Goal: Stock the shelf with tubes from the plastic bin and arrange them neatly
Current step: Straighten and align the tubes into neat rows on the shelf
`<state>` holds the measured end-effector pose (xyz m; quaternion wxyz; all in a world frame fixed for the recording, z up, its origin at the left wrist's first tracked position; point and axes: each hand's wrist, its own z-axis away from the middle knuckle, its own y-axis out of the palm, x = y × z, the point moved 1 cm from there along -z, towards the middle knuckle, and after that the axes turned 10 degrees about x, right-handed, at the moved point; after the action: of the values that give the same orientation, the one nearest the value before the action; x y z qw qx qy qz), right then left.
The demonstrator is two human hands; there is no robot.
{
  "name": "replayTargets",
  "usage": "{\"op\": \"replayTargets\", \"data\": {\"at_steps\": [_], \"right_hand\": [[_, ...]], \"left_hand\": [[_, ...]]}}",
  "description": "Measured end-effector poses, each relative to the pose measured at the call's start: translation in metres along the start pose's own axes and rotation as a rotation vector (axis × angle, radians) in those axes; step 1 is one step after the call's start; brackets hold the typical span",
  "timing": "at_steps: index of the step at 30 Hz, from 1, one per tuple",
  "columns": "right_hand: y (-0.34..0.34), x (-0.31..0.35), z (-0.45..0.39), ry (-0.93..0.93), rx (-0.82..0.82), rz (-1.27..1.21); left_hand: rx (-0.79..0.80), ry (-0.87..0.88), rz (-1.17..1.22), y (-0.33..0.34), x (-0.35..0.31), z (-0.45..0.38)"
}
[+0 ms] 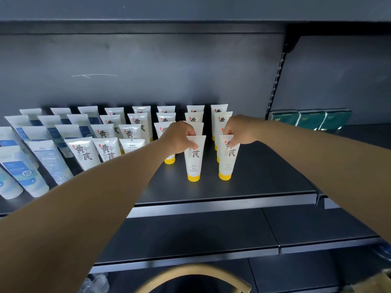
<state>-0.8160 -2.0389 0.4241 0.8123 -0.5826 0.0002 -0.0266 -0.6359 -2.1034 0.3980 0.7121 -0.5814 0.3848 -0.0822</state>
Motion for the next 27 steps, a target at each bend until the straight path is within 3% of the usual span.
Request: {"op": "replayTargets", "data": {"at_steps": [18, 27], "right_hand": [[-0.021, 0.01, 0.02, 0.042, -0.033, -0.03], [-0.053, 0.069, 0.035, 0.014, -0.143, -0.05]], "left_hand": [[0.0, -0.001, 0.048, -0.017, 0.009, 0.011], [-0.075, -0.006, 0.075, -0.071, 0.052, 0.057]]}}
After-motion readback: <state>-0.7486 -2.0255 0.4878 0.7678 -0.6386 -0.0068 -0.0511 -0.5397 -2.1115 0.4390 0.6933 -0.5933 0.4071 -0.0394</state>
